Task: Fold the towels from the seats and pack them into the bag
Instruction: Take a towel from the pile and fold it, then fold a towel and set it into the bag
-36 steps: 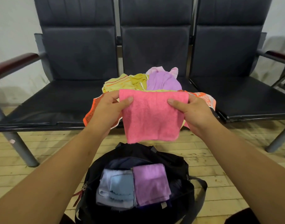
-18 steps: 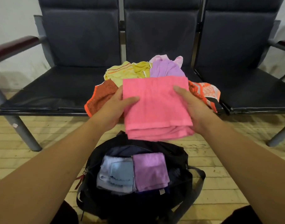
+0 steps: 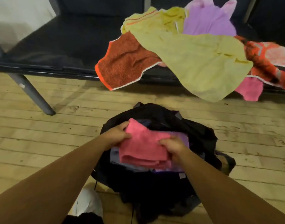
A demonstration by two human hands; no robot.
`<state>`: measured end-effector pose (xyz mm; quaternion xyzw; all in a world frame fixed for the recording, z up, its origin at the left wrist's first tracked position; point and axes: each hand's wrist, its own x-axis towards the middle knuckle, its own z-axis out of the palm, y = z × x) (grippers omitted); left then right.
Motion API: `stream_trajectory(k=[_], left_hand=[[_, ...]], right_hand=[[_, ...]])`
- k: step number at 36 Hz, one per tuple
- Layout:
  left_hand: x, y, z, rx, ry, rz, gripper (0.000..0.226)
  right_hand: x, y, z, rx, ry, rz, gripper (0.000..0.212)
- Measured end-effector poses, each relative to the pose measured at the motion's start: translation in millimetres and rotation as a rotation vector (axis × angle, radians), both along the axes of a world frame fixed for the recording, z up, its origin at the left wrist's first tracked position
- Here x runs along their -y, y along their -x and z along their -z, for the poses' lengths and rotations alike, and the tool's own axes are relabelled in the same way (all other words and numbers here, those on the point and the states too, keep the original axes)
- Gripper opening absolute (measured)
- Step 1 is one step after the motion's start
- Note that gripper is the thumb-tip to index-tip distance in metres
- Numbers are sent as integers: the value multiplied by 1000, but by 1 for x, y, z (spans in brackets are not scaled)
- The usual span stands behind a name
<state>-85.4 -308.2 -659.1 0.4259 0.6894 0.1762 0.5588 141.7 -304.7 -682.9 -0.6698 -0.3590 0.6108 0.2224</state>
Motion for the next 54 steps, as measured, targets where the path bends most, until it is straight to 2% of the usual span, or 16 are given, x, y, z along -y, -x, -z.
stream_trajectory(k=[4, 7, 10, 15, 19, 22, 25, 29, 33, 39, 41, 45, 47, 50, 54], left_hand=[[4, 24, 39, 19, 7, -66, 65], [11, 43, 64, -255, 47, 10, 61], [20, 50, 85, -404, 138, 94, 52], [24, 45, 97, -555, 115, 111, 33], [18, 34, 74, -653, 149, 271, 37], [3, 27, 33, -726, 145, 420, 31], [-21, 19, -21, -655, 51, 391, 24], [-51, -2, -105, -402, -127, 273, 21], [-72, -30, -188, -393, -387, 280, 17], [-92, -53, -250, -390, -592, 178, 18], [-100, -62, -256, -389, -628, 172, 17], [-113, -83, -248, -439, -731, 222, 7], [-123, -93, -236, -419, -771, 266, 7], [-148, -112, -217, -450, -789, 354, 9], [-173, -139, -188, -484, -694, 479, 43]], right_hand=[[-2, 24, 44, -78, 31, 44, 35], [3, 36, 70, 22, 28, -23, 51], [14, 39, 92, 105, 17, -98, 48], [22, 35, 101, 199, -54, -151, 49], [13, 27, 84, 355, -75, -318, 31], [-3, 13, 50, 426, -116, -414, 24], [-30, 4, 9, 474, -228, -509, 9], [-59, -9, -75, 448, -286, -552, 21], [-74, -29, -162, 412, -424, -550, 14], [-94, -64, -252, 375, -606, -410, 16], [-100, -76, -268, 431, -686, -341, 16], [-123, -102, -274, 682, -828, -275, 10], [-135, -112, -269, 803, -837, -291, 23], [-150, -123, -257, 951, -710, -346, 51], [-172, -134, -225, 1092, -448, -463, 67]])
